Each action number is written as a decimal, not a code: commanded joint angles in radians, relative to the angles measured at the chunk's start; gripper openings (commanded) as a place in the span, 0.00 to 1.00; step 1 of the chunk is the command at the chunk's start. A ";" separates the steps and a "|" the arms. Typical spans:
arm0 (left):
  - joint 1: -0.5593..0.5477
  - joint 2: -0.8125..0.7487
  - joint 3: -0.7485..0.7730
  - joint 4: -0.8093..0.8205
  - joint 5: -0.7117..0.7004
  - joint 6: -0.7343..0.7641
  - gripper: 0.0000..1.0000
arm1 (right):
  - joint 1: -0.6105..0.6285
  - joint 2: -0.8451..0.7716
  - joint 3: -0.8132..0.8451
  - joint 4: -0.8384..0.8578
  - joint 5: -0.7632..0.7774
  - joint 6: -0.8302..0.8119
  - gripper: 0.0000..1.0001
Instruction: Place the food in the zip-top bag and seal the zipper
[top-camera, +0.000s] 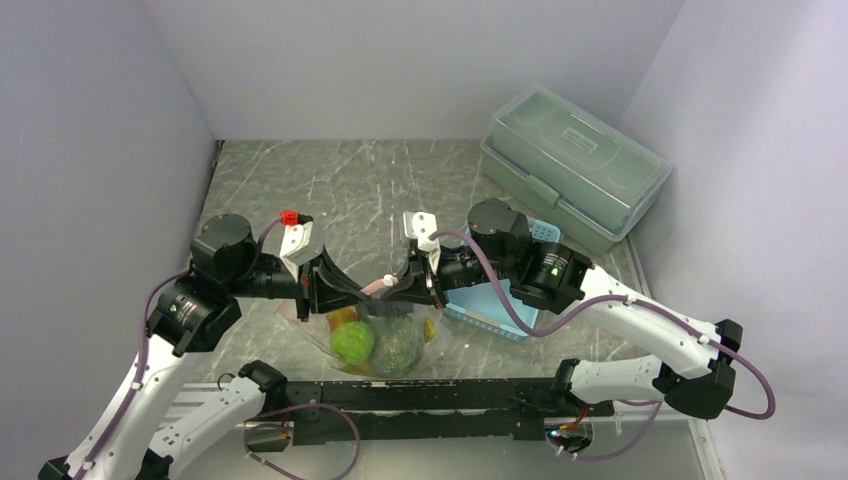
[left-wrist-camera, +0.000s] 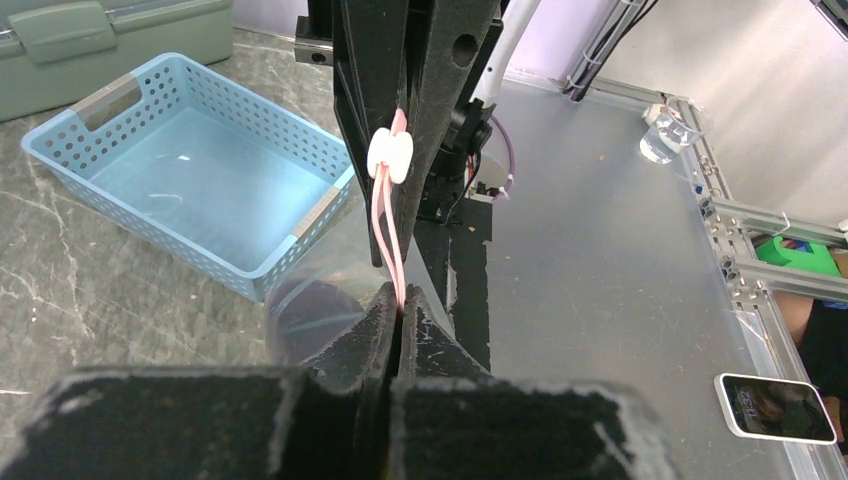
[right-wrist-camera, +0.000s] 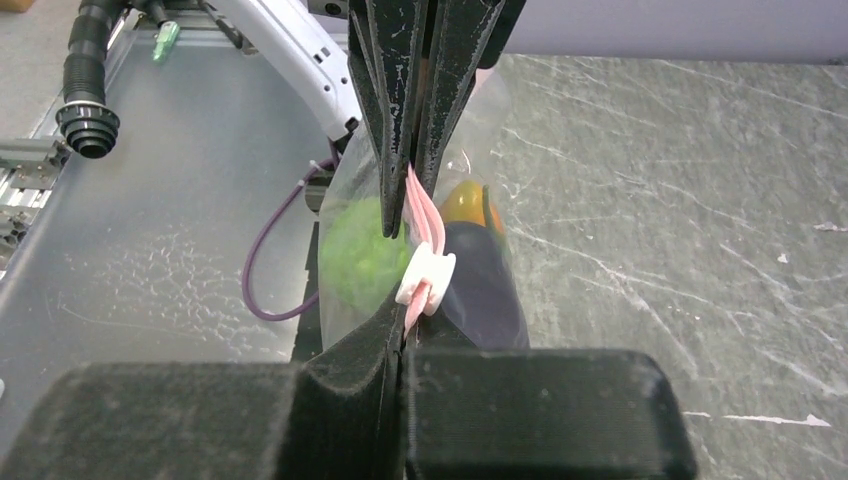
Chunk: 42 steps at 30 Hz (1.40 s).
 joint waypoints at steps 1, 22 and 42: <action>-0.001 -0.011 0.017 0.082 0.023 -0.031 0.06 | 0.008 0.014 0.056 -0.002 0.000 0.000 0.00; -0.001 0.045 -0.017 0.289 0.039 -0.154 0.50 | 0.027 0.046 0.135 -0.082 0.042 0.015 0.00; -0.001 0.082 -0.024 0.277 0.086 -0.159 0.37 | 0.041 0.075 0.172 -0.106 0.100 0.016 0.00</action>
